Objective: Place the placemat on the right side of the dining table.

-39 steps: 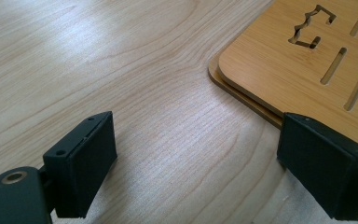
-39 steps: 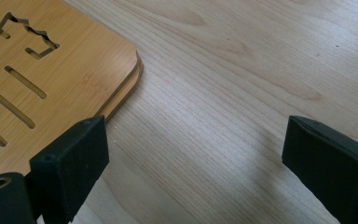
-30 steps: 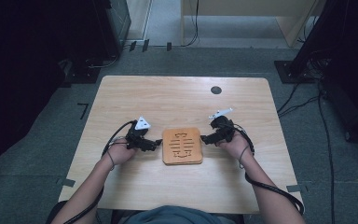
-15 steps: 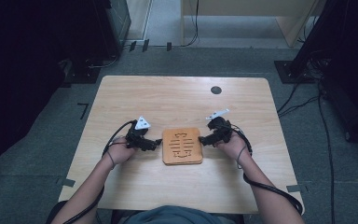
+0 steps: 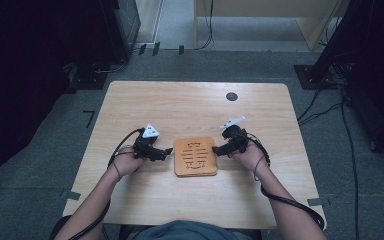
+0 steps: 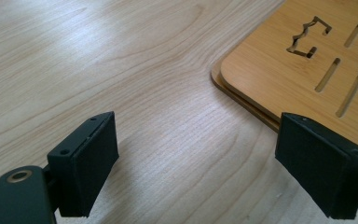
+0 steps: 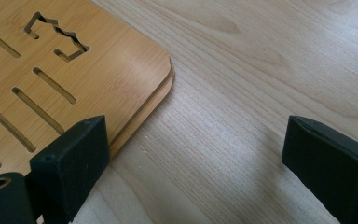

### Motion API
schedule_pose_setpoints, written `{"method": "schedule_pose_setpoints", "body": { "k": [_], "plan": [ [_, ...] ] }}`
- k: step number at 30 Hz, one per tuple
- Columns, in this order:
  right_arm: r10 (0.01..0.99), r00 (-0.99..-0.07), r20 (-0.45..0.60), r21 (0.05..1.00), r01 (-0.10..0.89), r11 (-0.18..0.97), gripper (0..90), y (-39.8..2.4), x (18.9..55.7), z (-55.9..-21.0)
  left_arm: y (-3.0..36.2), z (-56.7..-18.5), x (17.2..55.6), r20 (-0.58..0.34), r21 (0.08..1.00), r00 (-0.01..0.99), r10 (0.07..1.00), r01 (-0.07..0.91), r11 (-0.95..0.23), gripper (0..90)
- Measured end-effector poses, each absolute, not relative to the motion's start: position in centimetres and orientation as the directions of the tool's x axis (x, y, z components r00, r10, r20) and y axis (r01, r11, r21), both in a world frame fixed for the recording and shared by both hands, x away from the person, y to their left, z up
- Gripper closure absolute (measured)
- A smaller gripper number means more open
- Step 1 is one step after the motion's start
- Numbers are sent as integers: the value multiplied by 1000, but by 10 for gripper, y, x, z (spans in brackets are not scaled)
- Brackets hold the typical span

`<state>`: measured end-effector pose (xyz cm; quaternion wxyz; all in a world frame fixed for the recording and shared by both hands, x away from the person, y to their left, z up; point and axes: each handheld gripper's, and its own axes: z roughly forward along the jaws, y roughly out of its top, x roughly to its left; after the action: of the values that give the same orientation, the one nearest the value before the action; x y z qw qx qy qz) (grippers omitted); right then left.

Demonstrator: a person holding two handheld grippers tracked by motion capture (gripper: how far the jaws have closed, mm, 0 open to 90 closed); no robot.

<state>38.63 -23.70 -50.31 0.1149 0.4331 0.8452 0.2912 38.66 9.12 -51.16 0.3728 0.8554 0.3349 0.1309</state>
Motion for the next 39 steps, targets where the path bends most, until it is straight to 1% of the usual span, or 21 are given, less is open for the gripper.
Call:
{"method": "schedule_pose_setpoints", "body": {
  "k": [13,39],
  "plan": [
    [793,-605,62,592,663,459,68,-233,388,-502,91,-507,381,-20,726,750,661,466,-506,124],
    [766,-641,46,601,631,491,68,-215,391,-503,99,-505,377,-19,731,737,675,471,-494,125]
  ]
}}
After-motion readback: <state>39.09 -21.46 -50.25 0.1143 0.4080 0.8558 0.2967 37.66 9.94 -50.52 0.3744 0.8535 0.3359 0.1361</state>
